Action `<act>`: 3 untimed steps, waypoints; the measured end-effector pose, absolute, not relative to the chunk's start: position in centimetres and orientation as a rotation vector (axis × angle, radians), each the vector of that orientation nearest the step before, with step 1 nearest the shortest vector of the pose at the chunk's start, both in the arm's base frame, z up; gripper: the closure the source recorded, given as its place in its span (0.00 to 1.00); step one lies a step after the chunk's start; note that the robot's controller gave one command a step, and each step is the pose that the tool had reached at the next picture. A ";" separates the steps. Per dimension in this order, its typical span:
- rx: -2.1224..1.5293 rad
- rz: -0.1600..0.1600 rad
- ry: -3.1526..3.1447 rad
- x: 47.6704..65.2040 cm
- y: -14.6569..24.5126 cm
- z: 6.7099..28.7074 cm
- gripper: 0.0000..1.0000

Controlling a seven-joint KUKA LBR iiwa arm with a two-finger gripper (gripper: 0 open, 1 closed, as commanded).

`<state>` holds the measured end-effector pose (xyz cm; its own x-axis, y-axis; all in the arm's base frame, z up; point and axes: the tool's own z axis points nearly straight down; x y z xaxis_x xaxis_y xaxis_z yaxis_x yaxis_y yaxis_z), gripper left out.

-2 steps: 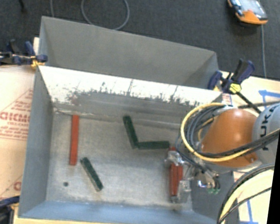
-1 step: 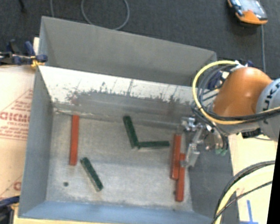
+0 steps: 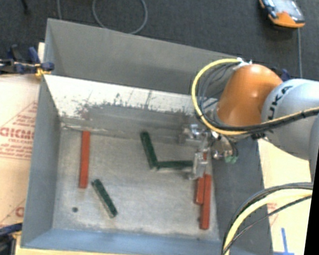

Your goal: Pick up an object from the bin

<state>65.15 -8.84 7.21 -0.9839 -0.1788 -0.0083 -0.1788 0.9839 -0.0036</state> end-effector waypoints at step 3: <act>-0.031 -0.006 3.126 64.8 -9.6 21.3 1.00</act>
Offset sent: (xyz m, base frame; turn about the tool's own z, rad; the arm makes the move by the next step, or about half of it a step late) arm -0.0285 0.0023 -0.0021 0.1743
